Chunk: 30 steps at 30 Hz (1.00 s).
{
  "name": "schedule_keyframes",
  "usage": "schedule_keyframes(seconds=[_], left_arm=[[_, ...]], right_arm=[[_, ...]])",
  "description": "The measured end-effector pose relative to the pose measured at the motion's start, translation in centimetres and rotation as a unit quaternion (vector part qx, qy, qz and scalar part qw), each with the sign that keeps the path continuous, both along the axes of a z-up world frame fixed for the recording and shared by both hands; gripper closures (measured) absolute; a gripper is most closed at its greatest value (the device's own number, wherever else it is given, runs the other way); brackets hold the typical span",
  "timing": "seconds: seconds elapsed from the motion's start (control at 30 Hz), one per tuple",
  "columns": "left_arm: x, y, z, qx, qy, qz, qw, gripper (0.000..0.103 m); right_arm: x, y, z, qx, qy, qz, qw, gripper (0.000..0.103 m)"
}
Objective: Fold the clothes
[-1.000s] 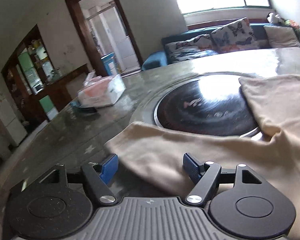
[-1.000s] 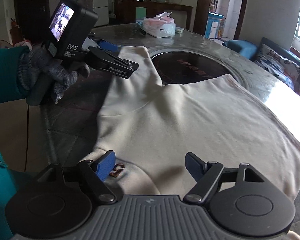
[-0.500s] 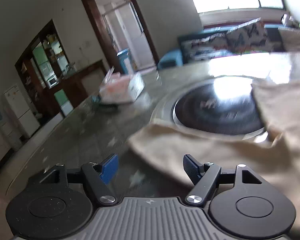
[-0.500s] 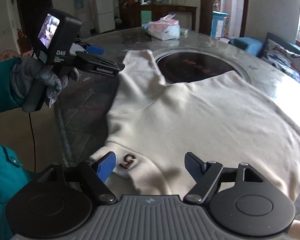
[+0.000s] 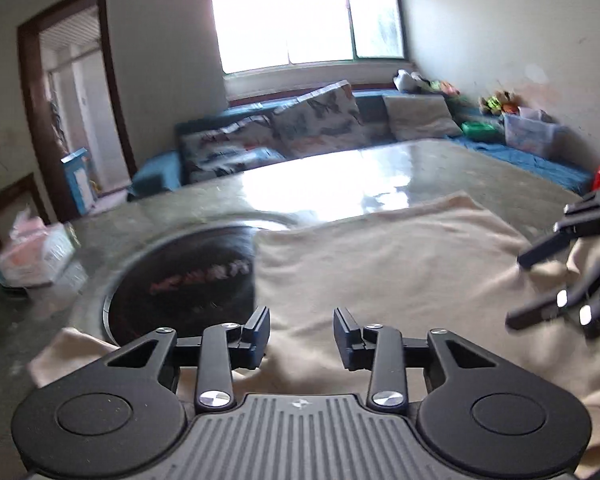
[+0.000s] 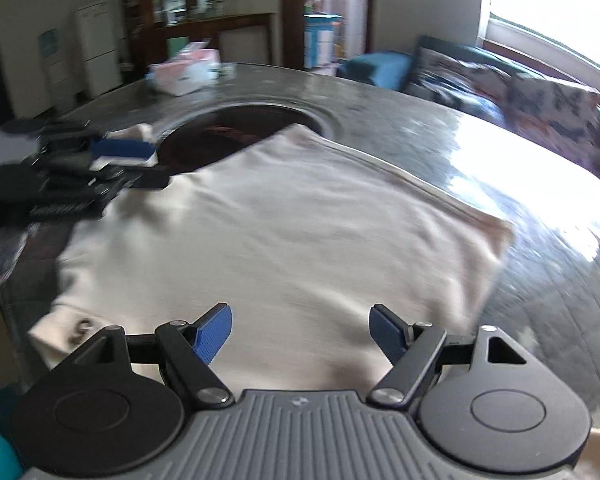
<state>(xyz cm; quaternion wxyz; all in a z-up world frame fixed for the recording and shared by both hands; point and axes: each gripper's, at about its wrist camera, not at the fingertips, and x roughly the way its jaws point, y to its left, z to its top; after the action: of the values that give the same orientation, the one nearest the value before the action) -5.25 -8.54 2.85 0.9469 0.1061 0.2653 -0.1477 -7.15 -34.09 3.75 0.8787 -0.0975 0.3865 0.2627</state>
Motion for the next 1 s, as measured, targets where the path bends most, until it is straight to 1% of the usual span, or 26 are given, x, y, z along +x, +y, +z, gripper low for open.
schedule_keyframes(seconds=[0.07,0.2,0.27,0.37,0.47,0.57,0.77,0.93,1.0], left_arm=[[0.8,0.3,-0.6,-0.003,0.020,0.000,0.9998,0.069],[1.9,1.2,-1.8,0.002,0.046,0.026,0.9986,0.069],[2.1,2.0,-1.8,-0.012,0.053,0.030,0.9980,0.069],[2.1,2.1,-1.3,-0.009,0.048,0.039,0.9980,0.069],[2.2,1.8,-1.1,-0.003,0.040,0.040,0.9984,0.069],[2.4,1.7,-1.6,0.012,0.041,0.043,0.9982,0.067],[2.6,1.7,-1.8,0.024,0.034,0.042,0.9983,0.067],[3.5,1.5,-2.0,0.034,0.029,0.049,0.9978,0.067],[4.0,1.4,-2.1,0.035,0.028,0.052,0.9976,0.065]], right_arm=[[0.8,-1.1,-0.2,0.000,0.004,-0.021,1.000,0.025],[2.5,-3.0,-0.5,0.002,0.006,-0.058,0.998,0.025],[3.4,-3.7,-0.3,0.005,0.000,-0.070,0.998,0.025],[5.0,-4.4,0.4,0.009,-0.011,-0.081,0.997,0.025],[6.7,-4.8,0.7,0.015,-0.012,-0.090,0.996,0.026],[8.5,-5.1,0.0,0.015,-0.002,-0.100,0.995,0.029],[12.2,-5.8,-1.3,0.016,0.016,-0.121,0.992,0.030],[13.6,-5.7,-1.7,0.003,0.011,-0.132,0.991,0.030],[14.4,-5.6,-1.7,-0.004,0.010,-0.136,0.991,0.030]])
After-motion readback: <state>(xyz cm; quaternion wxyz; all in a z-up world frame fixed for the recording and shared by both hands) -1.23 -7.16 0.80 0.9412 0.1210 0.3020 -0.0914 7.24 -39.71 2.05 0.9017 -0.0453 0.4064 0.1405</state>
